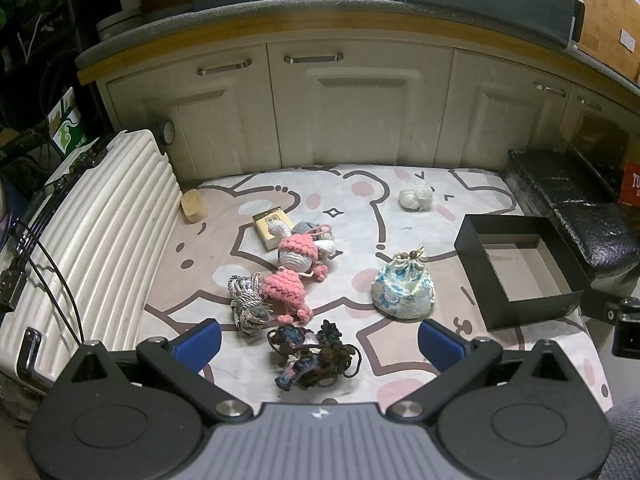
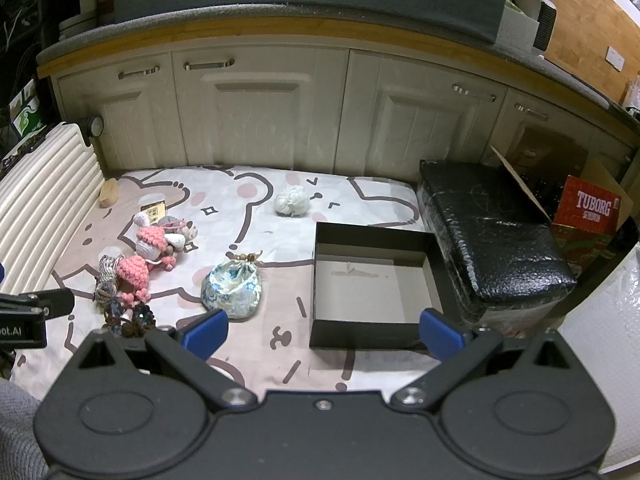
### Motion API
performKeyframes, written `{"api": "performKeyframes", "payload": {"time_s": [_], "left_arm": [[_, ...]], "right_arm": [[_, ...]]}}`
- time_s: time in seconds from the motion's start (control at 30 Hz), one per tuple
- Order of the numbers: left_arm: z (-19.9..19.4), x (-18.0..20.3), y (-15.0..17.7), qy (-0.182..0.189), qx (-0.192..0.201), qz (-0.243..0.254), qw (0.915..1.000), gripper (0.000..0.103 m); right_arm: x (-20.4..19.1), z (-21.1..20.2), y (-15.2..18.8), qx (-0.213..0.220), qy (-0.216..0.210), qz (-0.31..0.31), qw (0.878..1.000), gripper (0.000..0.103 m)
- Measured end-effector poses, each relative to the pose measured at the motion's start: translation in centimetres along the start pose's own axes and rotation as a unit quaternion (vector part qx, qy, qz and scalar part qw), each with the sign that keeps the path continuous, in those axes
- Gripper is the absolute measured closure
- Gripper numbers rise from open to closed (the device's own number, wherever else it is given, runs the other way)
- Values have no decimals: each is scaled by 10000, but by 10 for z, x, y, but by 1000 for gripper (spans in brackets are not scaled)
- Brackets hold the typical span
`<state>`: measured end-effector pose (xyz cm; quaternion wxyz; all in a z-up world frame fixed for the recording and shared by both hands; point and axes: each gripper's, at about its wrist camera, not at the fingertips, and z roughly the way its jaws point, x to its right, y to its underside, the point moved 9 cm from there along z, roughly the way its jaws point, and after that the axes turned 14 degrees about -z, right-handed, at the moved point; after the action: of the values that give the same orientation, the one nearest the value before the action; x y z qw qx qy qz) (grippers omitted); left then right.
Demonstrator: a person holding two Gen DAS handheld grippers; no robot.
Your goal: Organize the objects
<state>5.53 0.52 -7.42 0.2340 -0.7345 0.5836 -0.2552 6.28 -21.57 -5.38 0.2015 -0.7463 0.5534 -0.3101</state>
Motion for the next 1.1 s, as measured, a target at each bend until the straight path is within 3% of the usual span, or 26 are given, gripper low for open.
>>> {"api": "performKeyframes", "payload": {"time_s": [1.1], "left_arm": [[1,0,1,33,-53,-14,10000,0]], "right_arm": [[-1,2,3,-28,-27,22,10000,0]]}}
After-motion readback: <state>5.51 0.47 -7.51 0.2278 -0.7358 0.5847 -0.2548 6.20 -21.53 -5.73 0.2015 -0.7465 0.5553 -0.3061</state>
